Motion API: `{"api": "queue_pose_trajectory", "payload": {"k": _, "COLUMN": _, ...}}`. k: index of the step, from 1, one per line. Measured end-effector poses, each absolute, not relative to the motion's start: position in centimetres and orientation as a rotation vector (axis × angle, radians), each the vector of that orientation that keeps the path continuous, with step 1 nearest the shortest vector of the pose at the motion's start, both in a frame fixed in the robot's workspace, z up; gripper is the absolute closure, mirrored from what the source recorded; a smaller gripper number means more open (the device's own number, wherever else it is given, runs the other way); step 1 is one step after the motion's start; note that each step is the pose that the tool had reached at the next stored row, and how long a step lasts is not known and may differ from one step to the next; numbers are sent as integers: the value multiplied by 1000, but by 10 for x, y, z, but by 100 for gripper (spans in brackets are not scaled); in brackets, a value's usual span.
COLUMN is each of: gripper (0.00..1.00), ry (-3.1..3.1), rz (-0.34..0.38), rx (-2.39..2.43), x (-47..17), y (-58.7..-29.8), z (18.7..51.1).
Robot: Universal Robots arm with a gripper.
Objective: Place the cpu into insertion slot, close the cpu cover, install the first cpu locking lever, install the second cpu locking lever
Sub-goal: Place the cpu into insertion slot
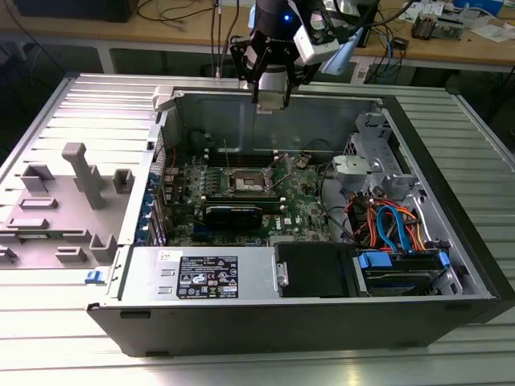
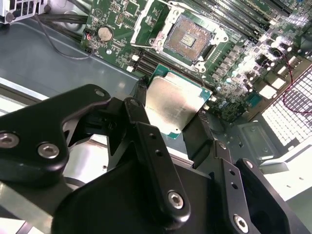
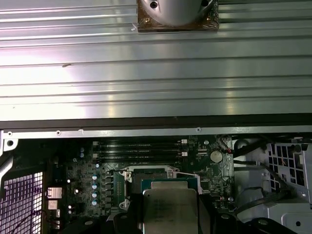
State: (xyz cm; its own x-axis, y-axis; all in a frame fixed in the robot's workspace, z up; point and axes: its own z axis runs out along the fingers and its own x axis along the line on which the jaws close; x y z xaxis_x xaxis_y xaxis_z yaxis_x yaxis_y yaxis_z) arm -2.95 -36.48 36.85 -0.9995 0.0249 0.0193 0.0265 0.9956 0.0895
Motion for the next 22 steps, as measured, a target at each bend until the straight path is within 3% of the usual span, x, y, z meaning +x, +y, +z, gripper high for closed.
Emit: {"api": "queue_pose_trajectory", "payload": {"k": 22, "gripper": 45, "ry": -3109, "rz": -140, "rx": -360, "x": -30, "y": -367, "z": 362}}
